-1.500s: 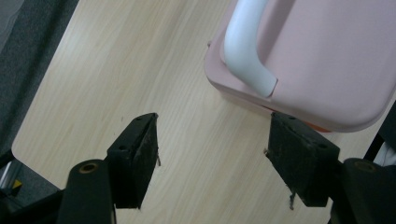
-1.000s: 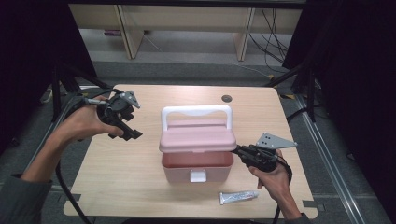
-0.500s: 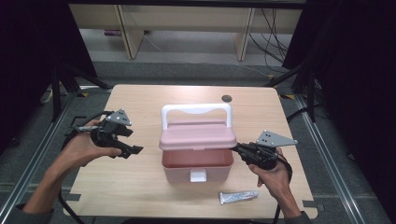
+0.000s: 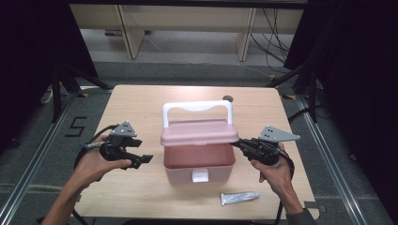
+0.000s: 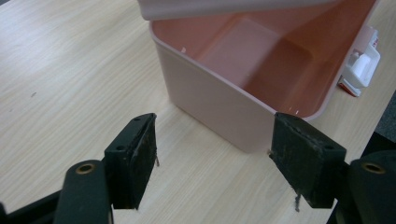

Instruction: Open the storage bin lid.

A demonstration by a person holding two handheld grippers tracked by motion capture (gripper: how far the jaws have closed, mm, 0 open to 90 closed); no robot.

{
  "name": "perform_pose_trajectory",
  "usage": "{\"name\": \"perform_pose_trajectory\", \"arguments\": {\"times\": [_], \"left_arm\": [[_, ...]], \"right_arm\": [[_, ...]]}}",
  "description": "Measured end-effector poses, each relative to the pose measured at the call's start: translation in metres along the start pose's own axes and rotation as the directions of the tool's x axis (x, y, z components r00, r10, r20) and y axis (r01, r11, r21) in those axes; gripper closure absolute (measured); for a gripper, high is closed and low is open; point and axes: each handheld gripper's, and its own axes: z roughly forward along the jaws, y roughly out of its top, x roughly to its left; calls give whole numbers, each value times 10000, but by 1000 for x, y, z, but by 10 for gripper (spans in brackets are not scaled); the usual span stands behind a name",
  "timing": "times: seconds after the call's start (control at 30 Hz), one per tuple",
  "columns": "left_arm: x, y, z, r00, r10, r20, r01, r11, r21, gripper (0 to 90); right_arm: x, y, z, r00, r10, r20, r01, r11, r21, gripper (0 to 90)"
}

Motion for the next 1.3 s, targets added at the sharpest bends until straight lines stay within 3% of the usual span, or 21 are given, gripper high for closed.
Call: {"name": "perform_pose_trajectory", "arguments": {"times": [0.07, 0.1, 0.17, 0.3, 0.6, 0.73, 0.77, 0.83, 0.93, 1.1, 1.17, 1.3], "left_arm": [[-2, 0, 3, 10000, -8, 69, 8, 10000, -54, 311], [-4, 1, 6, 9999, -142, 80, 144, 9997, -202, 312], [-4, 1, 6, 9998, -154, 92, 157, 9993, -329, 316], [-6, -1, 12, 9985, -544, 3, 543, 9962, -686, 322], [-6, -7, 30, 9922, -1201, 341, 1228, 9877, -965, 342], [-9, -6, 34, 9904, -1293, 493, 1336, 9860, -999, 356], [-11, -4, 37, 9901, -1314, 503, 1359, 9857, -1000, 359], [-12, -2, 41, 9876, -1447, 614, 1506, 9829, -1058, 370], [-13, 1, 48, 9895, -1349, 521, 1391, 9862, -892, 375], [-14, 1, 57, 9893, -1364, 522, 1408, 9857, -929, 459], [-14, -1, 59, 9891, -1320, 660, 1381, 9856, -981, 501], [-16, -1, 61, 9895, -1305, 628, 1361, 9860, -958, 511]], "right_arm": [[1, 2, 0, 10000, 86, 20, -86, 10000, 35, 900], [-2, 4, 0, 9998, -166, 72, 166, 9999, 13, 900], [-2, 6, 2, 10000, 57, -76, -57, 10000, -2, 900], [-3, 8, 2, 10000, 20, -13, -20, 10000, -3, 900], [-4, 10, 2, 10000, 92, -23, -92, 10000, -11, 900], [-2, 11, 3, 9997, 219, 51, -219, 9998, -7, 900], [-5, 12, 4, 9999, -125, 98, 127, 9998, -165, 900], [-6, 12, 4, 9997, -196, 120, 198, 9996, -180, 900], [-6, 12, 4, 9997, -183, 132, 186, 9997, -166, 900], [-5, 13, 4, 10000, 4, 83, -2, 9998, -174, 900], [-8, 14, 4, 9998, -137, 120, 139, 9997, -175, 900], [-9, 16, 5, 10000, 34, 53, -33, 9999, -155, 900]]}}
